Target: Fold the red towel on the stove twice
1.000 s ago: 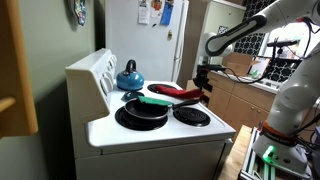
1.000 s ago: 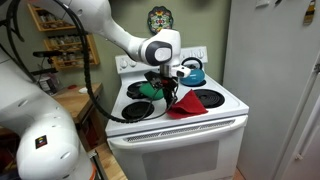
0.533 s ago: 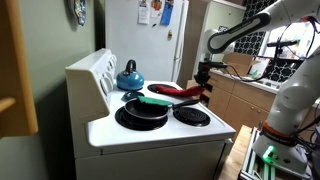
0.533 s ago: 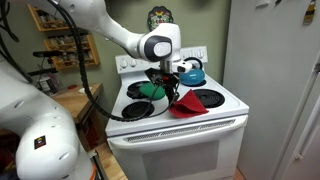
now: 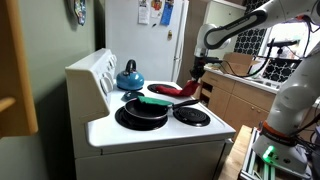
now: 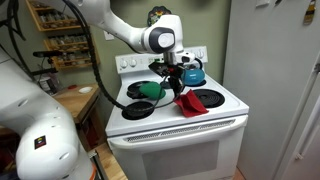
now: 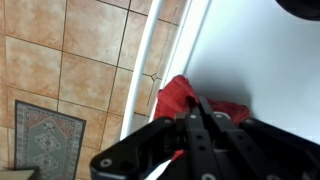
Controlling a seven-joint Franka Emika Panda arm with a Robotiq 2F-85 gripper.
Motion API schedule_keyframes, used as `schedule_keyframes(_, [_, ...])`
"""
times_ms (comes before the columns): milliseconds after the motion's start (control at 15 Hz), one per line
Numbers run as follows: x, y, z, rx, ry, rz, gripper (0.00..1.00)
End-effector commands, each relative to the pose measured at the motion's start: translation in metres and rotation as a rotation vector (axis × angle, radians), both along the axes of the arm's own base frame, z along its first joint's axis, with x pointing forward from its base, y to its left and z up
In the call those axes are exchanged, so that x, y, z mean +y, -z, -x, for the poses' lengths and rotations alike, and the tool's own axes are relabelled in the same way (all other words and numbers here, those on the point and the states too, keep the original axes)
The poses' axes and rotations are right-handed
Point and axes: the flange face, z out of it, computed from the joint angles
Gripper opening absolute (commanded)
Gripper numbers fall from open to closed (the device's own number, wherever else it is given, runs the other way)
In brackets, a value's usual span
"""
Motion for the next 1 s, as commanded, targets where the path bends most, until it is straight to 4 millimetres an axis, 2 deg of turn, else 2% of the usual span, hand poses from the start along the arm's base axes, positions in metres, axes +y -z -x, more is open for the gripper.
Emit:
schedule_keyframes(0, [0.018,0.008,-0.032,0.025,-0.107,0.003,0.01])
schedule_keyframes(333, [0.032,0.011,-0.075,-0.006,-0.206,0.064,0.01])
schedule_keyframes(400, [0.031,0.009,-0.056,0.008,-0.174,0.029,0.05])
schedule_keyframes(533, [0.032,0.009,-0.070,-0.001,-0.188,0.045,0.05])
schedule_keyframes(800, [0.032,0.010,-0.075,-0.002,-0.191,0.048,0.05])
schedule_keyframes(867, [0.032,0.010,-0.075,-0.003,-0.191,0.048,0.01])
schedule_keyframes(933, [0.036,0.009,-0.083,-0.017,-0.238,0.043,0.01])
